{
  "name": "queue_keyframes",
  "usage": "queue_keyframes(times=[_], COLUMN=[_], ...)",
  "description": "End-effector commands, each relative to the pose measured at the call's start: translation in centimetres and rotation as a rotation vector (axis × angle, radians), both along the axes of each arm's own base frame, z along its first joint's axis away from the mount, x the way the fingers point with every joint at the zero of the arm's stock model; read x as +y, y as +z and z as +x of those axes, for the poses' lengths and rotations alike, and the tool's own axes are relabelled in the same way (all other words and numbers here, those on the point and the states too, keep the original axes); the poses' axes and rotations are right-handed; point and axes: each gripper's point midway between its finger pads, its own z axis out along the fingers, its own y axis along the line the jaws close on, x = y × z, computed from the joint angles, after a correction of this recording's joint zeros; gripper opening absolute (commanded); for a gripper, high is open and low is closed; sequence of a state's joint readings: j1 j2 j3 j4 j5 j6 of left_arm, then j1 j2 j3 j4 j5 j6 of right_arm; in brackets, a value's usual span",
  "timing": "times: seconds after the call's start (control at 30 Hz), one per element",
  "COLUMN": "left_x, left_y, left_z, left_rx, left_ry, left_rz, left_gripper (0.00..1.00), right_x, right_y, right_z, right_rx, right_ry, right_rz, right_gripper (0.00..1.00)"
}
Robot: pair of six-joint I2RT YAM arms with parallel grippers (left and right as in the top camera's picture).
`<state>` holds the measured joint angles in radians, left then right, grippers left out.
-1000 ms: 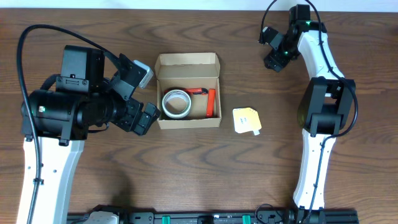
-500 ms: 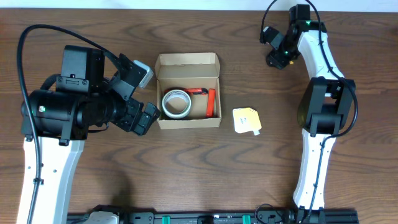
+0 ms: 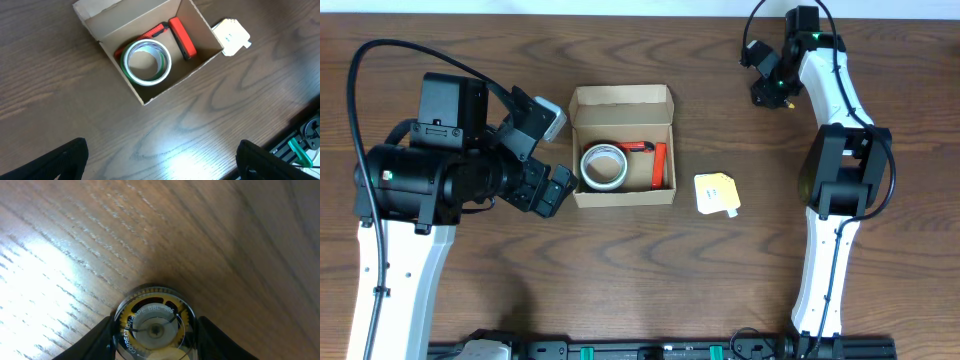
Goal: Pack container
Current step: 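Move the right gripper to the yellow correction tape and grasp it, then carry the correction tape into the box and release it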
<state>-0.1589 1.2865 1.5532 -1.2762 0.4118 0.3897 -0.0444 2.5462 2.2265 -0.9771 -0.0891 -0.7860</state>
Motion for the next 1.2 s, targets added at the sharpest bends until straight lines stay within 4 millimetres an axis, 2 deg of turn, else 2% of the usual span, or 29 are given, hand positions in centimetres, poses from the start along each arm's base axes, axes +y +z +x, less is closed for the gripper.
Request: queue_keyframes(times=[0.0, 0.07, 0.2, 0.33, 0.5, 0.67, 0.8, 0.97, 1.07, 1.17], left_x=[0.1, 0.1, 0.1, 0.1, 0.1, 0.1, 0.1, 0.1, 0.1, 0.1], left_y=[0.4, 0.4, 0.4, 0.4, 0.4, 0.4, 0.4, 0.4, 0.4, 0.4], left_z=[0.1, 0.1, 0.1, 0.1, 0.1, 0.1, 0.1, 0.1, 0.1, 0.1], left_rx=[-0.015, -0.015, -0.015, -0.015, -0.015, -0.015, -0.015, -0.015, -0.015, -0.015], left_ry=[-0.002, -0.002, -0.002, -0.002, -0.002, -0.002, -0.002, -0.002, -0.002, -0.002], left_rz=[0.004, 0.004, 0.004, 0.004, 0.004, 0.004, 0.004, 0.004, 0.004, 0.004], left_gripper=[0.95, 0.96, 0.95, 0.95, 0.95, 0.95, 0.95, 0.95, 0.95, 0.95], right_x=[-0.6, -0.1, 1.6, 3.3, 6.4, 11.9, 17.4, 25.0, 28.7, 31.4], right_y=[-2.3, -1.6, 1.0, 5.0, 10.4, 15.0, 15.8, 15.6, 15.5, 15.8], right_z=[-0.3, -0.1, 0.4, 0.9, 0.6, -0.6, -1.9, -5.5, -7.8, -10.3], right_rx=[0.049, 0.046, 0.039, 0.016, -0.016, -0.037, -0.026, 0.029, 0.057, 0.084], right_ry=[-0.123, -0.164, -0.198, -0.226, -0.221, -0.136, -0.037, 0.106, 0.18, 0.24], right_rz=[0.009, 0.046, 0.129, 0.173, 0.236, 0.347, 0.384, 0.386, 0.38, 0.367], right_gripper=[0.37, 0.39, 0.39, 0.36, 0.35, 0.36, 0.35, 0.34, 0.34, 0.33])
